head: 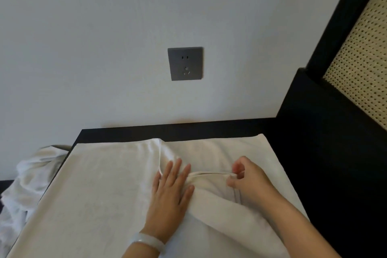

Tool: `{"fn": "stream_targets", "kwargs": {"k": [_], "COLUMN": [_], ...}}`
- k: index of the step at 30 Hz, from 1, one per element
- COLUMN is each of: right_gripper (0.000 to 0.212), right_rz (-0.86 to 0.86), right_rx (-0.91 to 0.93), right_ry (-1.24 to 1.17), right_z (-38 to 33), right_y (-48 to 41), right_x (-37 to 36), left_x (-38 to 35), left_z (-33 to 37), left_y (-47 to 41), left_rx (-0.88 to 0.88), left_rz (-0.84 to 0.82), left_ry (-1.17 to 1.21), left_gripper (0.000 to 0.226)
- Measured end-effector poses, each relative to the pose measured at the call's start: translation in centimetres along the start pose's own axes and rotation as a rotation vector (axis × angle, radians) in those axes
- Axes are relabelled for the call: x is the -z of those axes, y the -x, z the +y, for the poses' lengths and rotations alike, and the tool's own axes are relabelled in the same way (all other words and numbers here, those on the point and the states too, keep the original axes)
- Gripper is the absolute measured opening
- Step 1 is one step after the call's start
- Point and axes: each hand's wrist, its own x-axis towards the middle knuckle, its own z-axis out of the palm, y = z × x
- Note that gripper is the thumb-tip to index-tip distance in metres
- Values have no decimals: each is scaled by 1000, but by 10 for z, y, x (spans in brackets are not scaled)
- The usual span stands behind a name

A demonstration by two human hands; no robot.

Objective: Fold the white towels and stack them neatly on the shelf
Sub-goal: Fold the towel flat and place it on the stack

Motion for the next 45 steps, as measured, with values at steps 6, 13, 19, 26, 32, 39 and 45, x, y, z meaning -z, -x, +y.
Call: {"fn": "stream_targets", "kwargs": {"k": [6, 13, 19, 26, 32, 39, 45], "right_gripper": [26, 7, 13, 48, 30, 21, 13], "right_rz": [6, 164, 263, 172, 320, 245, 397], "right_rx": [26, 44, -152, -76, 50, -36, -62], "right_ry": [-1, -264, -273, -102, 183, 253, 72], "right_z": [6, -13, 18, 34, 40, 37, 43], "right_y": [1, -36, -101, -111, -122, -126, -127], "right_x": [-9, 77, 101, 92, 87, 93, 87], "left_x": [7, 52, 37, 33, 28, 30, 37], "left_z": [6, 41, 53, 31, 23, 17, 17], "left_y": [-4, -91, -170, -195, -203, -199, -204], "left_rx": [20, -78, 10, -38, -160, -196, -197], "left_rz": [-34, -38, -278, -446, -333, -399, -479], "left_ry": [-21, 86, 48, 78, 86, 52, -88], "left_gripper": [70, 13, 14, 8, 14, 13, 15]}}
